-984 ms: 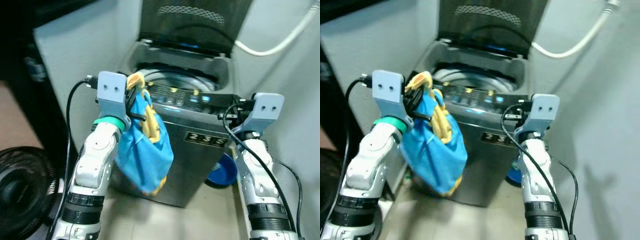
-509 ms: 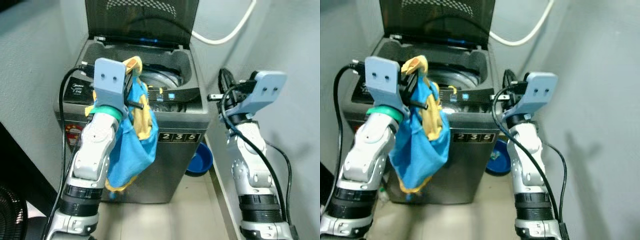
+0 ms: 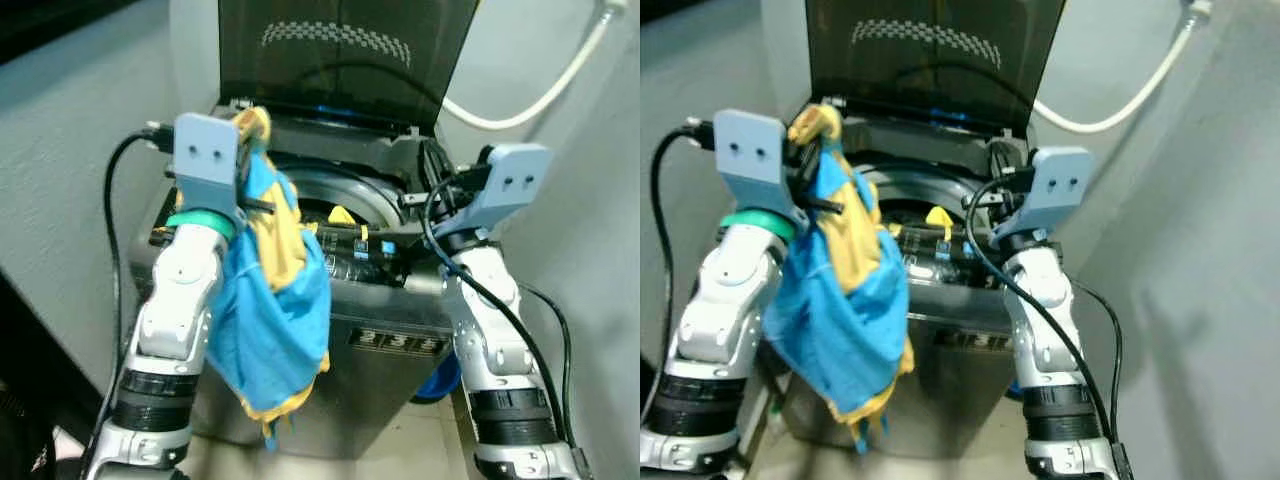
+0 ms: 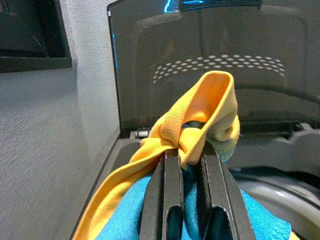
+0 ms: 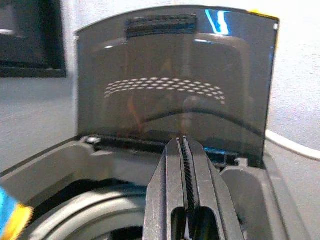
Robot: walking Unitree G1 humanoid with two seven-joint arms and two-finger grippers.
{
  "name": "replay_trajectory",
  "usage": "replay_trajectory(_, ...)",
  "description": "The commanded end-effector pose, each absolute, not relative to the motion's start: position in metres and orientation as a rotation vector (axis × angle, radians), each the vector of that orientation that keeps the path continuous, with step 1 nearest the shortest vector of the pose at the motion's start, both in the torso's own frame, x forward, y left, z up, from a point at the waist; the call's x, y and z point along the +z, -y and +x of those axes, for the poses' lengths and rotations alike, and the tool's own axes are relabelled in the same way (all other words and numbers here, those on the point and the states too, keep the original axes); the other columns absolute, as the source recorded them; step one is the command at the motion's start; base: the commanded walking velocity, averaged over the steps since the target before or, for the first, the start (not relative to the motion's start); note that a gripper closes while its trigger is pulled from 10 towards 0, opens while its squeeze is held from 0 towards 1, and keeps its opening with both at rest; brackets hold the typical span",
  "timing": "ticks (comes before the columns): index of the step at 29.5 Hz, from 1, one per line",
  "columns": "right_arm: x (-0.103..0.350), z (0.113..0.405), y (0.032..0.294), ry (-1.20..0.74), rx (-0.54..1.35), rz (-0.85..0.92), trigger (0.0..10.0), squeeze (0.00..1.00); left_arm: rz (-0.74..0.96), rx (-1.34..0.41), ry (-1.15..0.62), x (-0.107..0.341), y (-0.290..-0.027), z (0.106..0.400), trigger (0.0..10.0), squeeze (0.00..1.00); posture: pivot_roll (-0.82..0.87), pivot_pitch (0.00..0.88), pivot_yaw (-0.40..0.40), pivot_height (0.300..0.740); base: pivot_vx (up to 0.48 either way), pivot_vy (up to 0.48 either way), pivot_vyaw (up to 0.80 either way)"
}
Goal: Clothes washing
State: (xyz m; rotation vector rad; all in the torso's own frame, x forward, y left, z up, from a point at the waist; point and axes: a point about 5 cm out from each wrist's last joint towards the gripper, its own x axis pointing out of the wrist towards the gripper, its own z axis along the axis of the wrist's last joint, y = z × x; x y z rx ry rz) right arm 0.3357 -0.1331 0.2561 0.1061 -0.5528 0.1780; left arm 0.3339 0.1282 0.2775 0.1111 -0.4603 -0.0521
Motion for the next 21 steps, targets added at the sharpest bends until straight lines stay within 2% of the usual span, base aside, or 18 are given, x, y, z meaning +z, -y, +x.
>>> replay_trajectory(1,0.2523,0.3356,0.1388,0.537,0.157,0.102,10.0,0.0,0.111,-0.076,0.502,0.2839,-0.1207,0.3314,10.0,0.0,0.08,0.0,-0.019,0.74,0.465,0.0,0.0)
replay_trajectory(4,0.2511,0.3355,0.1393,0.534,0.155,0.101,10.0,0.0,0.114,-0.077,0.494,0.2828,-0.1199,0.3319,10.0,0.0,0.08,0.0,-0.018,0.74,0.295,0.0,0.0)
replay_trajectory(21,0.2487,0.3364,0.1396,0.524,0.149,0.096,10.0,0.0,0.083,-0.118,0.505,0.2849,-0.1159,0.3296,10.0,0.0,0.08,0.003,-0.018,0.74,0.0,0.0,0.0)
